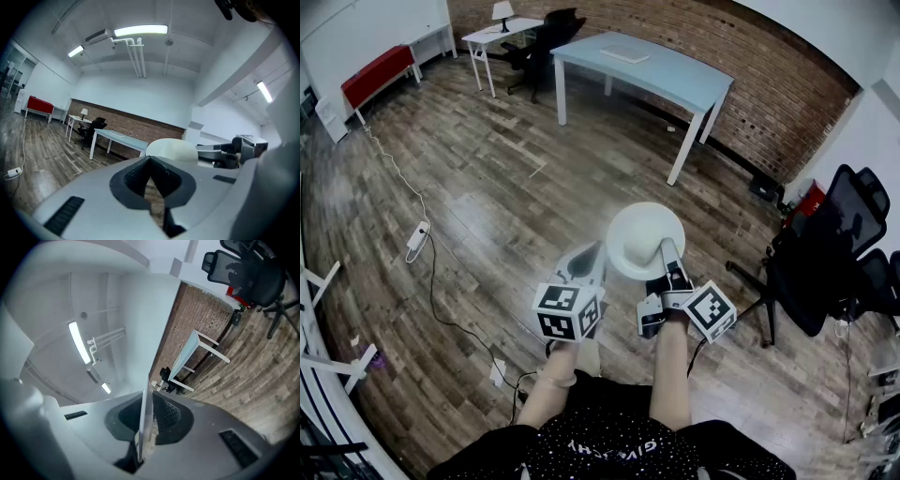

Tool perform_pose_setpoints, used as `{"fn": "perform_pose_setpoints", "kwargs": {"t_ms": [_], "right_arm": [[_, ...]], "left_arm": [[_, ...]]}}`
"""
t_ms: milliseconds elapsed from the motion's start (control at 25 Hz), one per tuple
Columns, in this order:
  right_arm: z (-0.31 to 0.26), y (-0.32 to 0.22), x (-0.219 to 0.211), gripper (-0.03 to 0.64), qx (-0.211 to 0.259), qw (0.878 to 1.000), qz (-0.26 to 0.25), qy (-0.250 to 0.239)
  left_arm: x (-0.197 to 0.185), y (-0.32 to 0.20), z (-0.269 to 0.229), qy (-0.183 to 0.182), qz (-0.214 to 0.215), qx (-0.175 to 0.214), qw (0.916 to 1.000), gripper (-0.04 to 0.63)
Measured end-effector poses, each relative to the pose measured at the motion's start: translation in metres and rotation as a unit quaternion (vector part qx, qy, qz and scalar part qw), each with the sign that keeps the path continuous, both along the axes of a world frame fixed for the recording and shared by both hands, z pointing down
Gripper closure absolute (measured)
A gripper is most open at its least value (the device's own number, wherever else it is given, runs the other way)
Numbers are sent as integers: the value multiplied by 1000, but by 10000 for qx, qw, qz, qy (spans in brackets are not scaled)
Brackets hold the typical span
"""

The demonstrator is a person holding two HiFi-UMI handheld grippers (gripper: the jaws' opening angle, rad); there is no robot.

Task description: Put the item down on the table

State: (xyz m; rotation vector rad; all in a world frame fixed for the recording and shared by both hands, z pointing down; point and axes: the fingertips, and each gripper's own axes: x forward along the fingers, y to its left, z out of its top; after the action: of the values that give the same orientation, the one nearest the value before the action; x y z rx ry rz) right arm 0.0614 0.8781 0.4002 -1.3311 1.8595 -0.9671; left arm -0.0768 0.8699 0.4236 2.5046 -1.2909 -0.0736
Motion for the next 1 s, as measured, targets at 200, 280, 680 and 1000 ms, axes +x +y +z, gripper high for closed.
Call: {"fn": "perform_pose_setpoints", "kwargs": {"t_ms": [200,280,680,1000], "right_arm": [[6,-37,10,583,-55,10000,41,-26],[8,-59,16,583,-68,9999,57,-64],[-8,-209,47,583,10,9997,229,-112],[-18,-324,44,583,-4,9996,171,-227]], "left_arm": [[10,-44,8,26,83,-59,9999,584],[18,-69,9,42,135,-48,9999,584],[39,-228,-10,-162,145,140,9997,584],[35,-348,-28,-170,139,182,9996,584]]}}
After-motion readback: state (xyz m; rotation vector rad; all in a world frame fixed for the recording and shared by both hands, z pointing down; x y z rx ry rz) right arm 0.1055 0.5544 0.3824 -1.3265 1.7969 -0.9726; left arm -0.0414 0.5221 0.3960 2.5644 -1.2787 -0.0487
